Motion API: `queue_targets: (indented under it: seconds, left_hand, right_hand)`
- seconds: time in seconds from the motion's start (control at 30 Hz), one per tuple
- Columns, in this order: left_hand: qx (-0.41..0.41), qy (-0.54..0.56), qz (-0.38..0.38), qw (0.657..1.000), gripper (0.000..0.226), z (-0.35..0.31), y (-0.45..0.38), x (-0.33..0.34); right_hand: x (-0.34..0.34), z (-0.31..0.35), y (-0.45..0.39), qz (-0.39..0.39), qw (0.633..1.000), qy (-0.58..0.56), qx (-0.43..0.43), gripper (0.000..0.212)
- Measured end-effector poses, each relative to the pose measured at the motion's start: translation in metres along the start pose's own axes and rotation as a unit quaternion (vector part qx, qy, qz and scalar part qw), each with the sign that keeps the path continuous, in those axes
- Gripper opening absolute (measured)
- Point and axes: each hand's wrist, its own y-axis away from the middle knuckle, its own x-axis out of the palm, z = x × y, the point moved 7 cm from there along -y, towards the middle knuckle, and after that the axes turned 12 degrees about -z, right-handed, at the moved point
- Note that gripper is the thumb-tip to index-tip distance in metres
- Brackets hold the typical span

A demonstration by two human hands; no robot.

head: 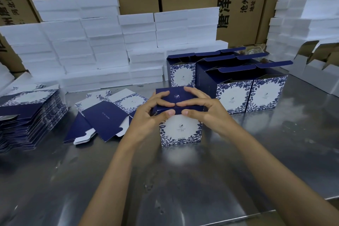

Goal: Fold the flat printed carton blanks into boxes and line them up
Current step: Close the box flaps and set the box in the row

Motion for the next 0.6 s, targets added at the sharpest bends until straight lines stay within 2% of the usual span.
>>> queue_targets:
  seconds: [0.13, 0.23, 0.33, 0.43, 0.5, 0.57, 0.6]
  left_hand:
    - [0.020, -0.007, -0.019, 1.000, 0.014, -0.001, 0.000, -0.002]
    - [0.021, -0.023, 0.006, 1.000, 0.018, -0.003, -0.005, 0.000]
    - [0.030, -0.057, 0.013, 0.998, 0.028, -0.002, -0.005, 0.000]
    - [0.034, -0.076, -0.021, 0.996, 0.040, 0.005, 0.001, 0.005]
    - [0.033, -0.074, -0.046, 0.996, 0.043, 0.009, 0.003, 0.012]
    - [0.030, -0.083, -0.058, 0.994, 0.042, 0.010, -0.001, 0.021]
    - [0.029, -0.088, -0.064, 0.994, 0.041, 0.010, -0.004, 0.026]
  right_hand:
    - [-0.004, 0.002, -0.003, -0.006, 0.999, 0.026, -0.027, 0.026]
    - [-0.007, 0.008, -0.007, -0.008, 0.994, 0.088, -0.057, 0.028]
    - [-0.014, 0.014, -0.003, -0.068, 0.974, 0.179, -0.123, 0.026]
    - [-0.018, 0.023, 0.011, -0.165, 0.915, 0.301, -0.211, 0.024]
    - [-0.015, 0.028, 0.021, -0.212, 0.853, 0.390, -0.273, 0.025]
    - [-0.009, 0.025, 0.026, -0.230, 0.798, 0.467, -0.305, 0.033]
    - [-0.006, 0.021, 0.025, -0.225, 0.787, 0.492, -0.297, 0.040]
